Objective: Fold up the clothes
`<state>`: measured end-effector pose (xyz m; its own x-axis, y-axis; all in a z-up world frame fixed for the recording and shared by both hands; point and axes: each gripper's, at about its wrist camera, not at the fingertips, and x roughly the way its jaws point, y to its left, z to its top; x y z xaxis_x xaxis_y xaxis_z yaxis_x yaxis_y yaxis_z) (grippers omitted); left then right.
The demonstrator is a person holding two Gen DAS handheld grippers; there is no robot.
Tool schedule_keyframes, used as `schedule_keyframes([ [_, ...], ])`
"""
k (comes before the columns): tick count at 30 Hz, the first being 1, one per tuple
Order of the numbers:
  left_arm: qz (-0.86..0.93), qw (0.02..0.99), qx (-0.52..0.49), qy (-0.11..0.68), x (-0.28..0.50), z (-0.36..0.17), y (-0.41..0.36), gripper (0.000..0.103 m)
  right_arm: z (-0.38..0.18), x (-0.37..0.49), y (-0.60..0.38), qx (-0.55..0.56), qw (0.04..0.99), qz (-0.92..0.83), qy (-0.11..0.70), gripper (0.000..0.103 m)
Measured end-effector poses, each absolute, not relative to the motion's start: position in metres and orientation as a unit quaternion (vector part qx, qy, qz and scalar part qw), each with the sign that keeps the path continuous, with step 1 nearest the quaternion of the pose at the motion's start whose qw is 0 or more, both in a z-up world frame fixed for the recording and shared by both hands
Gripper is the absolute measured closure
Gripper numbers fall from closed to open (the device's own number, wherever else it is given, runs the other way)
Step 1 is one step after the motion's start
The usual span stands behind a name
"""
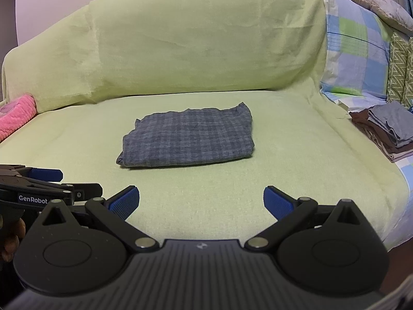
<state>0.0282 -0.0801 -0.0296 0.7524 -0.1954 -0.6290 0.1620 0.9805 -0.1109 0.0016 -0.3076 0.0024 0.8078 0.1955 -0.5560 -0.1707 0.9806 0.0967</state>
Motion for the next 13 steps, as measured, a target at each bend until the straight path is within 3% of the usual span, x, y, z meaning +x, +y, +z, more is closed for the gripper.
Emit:
schedule_keyframes([
  [13,-0.076,0.943,-0.034,0.322,0.0241,-0.0257,-0.0771,0.001,0.0016,0.0000,-0.3043,0.016,0.951,0.093,0.296,0.002],
])
